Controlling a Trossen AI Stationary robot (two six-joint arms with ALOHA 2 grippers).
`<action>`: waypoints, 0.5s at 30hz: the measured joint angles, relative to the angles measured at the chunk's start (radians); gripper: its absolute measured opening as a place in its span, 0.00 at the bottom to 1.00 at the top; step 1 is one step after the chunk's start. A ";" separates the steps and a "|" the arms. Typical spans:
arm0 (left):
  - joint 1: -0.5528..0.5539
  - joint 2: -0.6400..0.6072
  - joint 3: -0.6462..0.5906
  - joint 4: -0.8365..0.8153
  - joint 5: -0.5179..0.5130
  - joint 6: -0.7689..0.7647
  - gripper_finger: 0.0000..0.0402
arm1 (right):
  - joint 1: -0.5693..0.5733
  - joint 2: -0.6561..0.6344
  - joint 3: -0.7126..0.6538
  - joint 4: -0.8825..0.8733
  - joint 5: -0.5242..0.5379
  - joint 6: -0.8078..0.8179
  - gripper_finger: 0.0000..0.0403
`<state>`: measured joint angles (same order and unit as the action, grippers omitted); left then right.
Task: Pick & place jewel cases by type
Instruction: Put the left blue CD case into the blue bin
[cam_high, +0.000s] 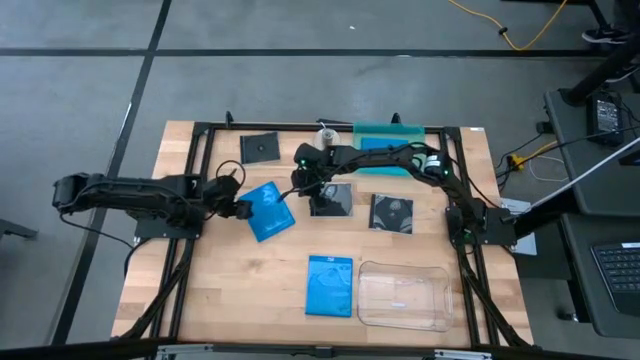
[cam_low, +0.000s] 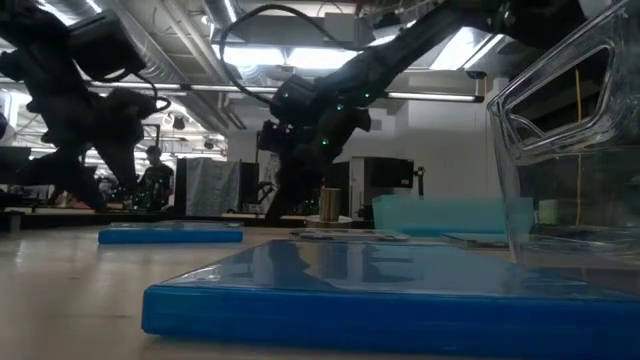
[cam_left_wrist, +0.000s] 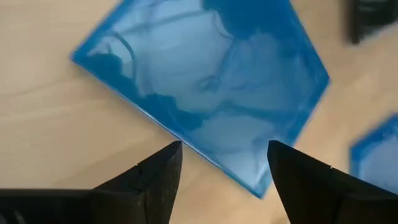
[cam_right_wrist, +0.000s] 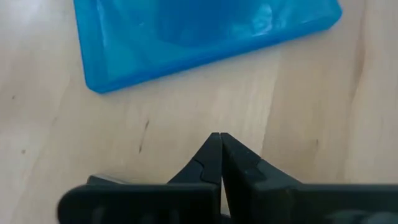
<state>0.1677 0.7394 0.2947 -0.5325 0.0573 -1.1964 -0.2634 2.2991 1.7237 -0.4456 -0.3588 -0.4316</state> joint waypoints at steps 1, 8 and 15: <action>-0.008 0.008 -0.005 -0.003 -0.020 -0.022 0.59 | 0.001 0.004 0.001 0.004 -0.010 0.000 0.02; -0.050 0.089 -0.075 0.110 -0.045 -0.140 0.59 | 0.002 0.014 0.001 0.009 -0.029 -0.001 0.03; -0.027 0.155 -0.113 0.292 -0.074 -0.163 0.59 | 0.002 0.014 0.001 0.016 -0.031 -0.019 0.03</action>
<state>0.1403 0.8942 0.1816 -0.2410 -0.0170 -1.3597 -0.2615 2.3135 1.7252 -0.4294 -0.3897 -0.4503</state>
